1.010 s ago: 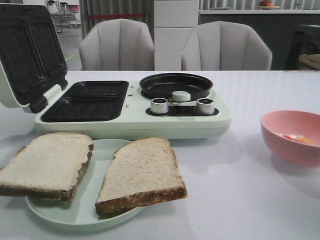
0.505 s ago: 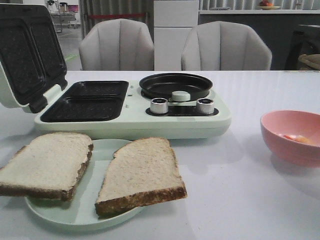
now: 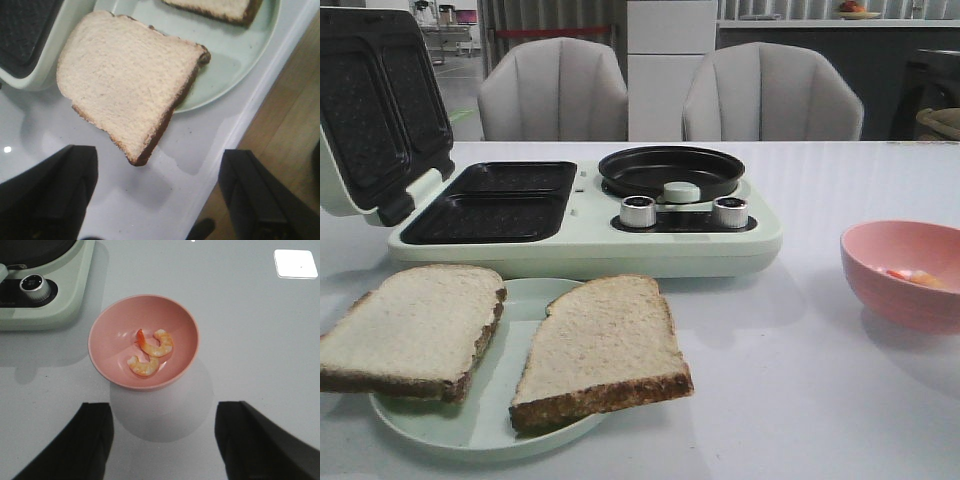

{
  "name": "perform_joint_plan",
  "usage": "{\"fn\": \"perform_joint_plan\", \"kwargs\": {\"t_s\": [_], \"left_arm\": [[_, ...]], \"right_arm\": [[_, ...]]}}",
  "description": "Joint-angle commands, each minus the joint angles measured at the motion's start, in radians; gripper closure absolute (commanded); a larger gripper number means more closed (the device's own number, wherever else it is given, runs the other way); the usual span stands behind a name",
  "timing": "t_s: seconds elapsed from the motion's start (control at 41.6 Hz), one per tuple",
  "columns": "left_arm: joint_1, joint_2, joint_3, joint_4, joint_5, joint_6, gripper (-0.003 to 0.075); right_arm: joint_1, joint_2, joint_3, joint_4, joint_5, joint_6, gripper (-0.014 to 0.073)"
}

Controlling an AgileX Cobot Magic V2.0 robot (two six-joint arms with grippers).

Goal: Make breakfast with bread and shrimp
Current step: 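Grasp the bread slice nearest the left gripper and lift it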

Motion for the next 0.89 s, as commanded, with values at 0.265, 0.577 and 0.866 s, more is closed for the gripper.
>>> {"fn": "perform_joint_plan", "kwargs": {"t_s": [0.265,0.577,0.866], "left_arm": [[-0.128,0.298,0.009,0.662,0.088,-0.492,0.0191],[-0.112,0.49,0.009,0.898,0.227,-0.77,0.0192],[-0.112,0.565,0.009,0.935,0.25,-0.82,0.0255]], "right_arm": [[-0.001,0.003,-0.027,0.0,-0.062,-0.007,0.0049],[-0.001,0.003,-0.027,0.0,-0.062,-0.007,0.0049],[-0.001,0.003,-0.027,0.0,-0.062,-0.007,0.0049]]}}
